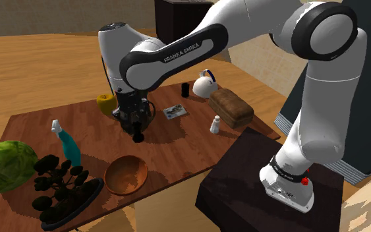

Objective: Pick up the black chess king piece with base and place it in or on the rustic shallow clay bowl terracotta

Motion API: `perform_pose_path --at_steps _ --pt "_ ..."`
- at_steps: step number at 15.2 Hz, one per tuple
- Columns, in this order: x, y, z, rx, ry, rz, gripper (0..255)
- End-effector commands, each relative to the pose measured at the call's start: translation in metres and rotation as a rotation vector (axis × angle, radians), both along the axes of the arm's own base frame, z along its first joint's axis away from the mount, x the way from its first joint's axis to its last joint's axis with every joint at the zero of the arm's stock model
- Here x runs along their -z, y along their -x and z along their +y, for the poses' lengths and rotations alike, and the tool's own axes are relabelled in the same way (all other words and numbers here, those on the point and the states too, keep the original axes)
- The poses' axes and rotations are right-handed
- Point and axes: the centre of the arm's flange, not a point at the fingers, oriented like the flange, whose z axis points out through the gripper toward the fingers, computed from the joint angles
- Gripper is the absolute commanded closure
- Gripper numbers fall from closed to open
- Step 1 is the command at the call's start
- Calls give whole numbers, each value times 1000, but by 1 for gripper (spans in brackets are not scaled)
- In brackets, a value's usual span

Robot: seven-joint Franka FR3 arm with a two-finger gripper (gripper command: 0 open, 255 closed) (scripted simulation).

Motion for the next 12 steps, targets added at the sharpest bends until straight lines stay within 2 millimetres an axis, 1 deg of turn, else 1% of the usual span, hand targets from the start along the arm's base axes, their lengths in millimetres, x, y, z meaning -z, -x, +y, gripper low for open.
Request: perform_pose_path --at_steps 1,6,7,12 --pt "-8 8 26 1 0 0 255" --pt "-20 26 88 1 0 0 255" --pt "-23 31 103 1 0 0 255" --pt "3 31 103 1 0 0 255"
